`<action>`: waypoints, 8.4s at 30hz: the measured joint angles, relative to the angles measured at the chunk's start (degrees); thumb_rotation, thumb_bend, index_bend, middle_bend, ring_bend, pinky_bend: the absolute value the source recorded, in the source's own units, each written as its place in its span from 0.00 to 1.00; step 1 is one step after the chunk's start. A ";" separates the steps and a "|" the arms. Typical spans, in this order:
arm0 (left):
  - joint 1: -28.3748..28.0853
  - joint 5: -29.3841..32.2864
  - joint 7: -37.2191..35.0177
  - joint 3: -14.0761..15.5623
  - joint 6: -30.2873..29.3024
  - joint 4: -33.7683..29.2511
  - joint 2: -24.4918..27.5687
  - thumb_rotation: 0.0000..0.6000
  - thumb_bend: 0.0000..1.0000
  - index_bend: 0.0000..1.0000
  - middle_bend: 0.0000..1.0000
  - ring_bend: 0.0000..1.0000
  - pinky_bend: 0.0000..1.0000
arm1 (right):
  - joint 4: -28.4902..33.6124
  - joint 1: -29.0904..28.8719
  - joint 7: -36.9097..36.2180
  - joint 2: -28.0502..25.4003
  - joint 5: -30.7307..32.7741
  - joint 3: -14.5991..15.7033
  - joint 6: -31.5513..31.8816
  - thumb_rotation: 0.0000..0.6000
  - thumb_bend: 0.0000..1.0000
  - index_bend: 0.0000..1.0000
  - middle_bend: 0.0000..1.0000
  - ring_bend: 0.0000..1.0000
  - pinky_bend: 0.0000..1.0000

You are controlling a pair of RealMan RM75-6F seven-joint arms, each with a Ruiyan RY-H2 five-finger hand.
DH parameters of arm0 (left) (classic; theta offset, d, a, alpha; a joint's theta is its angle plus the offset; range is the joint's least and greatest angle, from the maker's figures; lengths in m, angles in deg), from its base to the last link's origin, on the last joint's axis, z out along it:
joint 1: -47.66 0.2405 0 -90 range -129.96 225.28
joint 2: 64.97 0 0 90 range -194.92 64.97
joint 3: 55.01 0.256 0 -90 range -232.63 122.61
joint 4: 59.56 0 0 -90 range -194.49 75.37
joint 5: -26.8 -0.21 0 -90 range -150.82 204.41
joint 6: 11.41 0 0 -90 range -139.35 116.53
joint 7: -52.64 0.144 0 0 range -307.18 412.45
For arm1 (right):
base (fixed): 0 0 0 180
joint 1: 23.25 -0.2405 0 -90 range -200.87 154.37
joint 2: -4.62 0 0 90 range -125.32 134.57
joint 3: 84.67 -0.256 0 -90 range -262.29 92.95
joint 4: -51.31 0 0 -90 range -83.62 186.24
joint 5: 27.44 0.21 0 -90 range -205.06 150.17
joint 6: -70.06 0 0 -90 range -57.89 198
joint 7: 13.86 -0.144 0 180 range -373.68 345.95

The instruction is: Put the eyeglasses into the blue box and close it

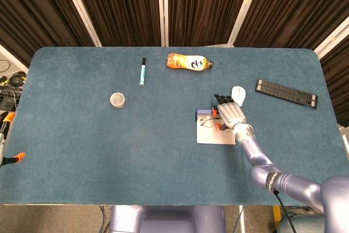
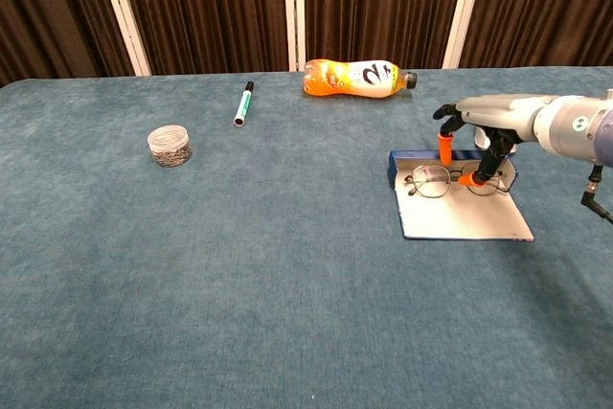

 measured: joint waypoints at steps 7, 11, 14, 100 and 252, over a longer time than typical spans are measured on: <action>-0.17 -0.03 0.06 0.17 0.29 -0.02 0.16 1.00 0.00 0.00 0.00 0.00 0.00 | 2.13 0.69 -0.71 -0.99 -2.57 -0.37 2.91 1.00 0.13 0.00 0.00 0.00 0.00; -0.28 0.17 0.06 0.15 0.41 0.10 0.17 1.00 0.00 0.00 0.00 0.00 0.00 | 1.70 0.87 -0.72 -0.35 -4.44 0.12 3.86 1.00 0.11 0.00 0.00 0.00 0.00; -0.42 0.49 0.06 0.10 0.64 0.25 0.15 1.00 0.00 0.00 0.00 0.00 0.00 | -0.41 0.70 -0.60 1.33 -5.11 0.35 4.10 1.00 0.11 0.00 0.00 0.00 0.00; -0.54 -1.09 -0.85 1.02 0.14 -0.29 0.54 1.00 0.00 0.00 0.00 0.00 0.00 | 5.48 8.12 9.81 2.09 -14.56 6.57 10.44 1.00 0.11 0.09 0.00 0.00 0.00; -1.15 -0.01 0.20 1.25 1.38 -0.04 0.13 1.00 0.00 0.00 0.00 0.00 0.00 | 13.59 5.90 4.43 -9.12 -31.91 11.89 2.40 1.00 0.19 0.16 0.16 0.05 0.00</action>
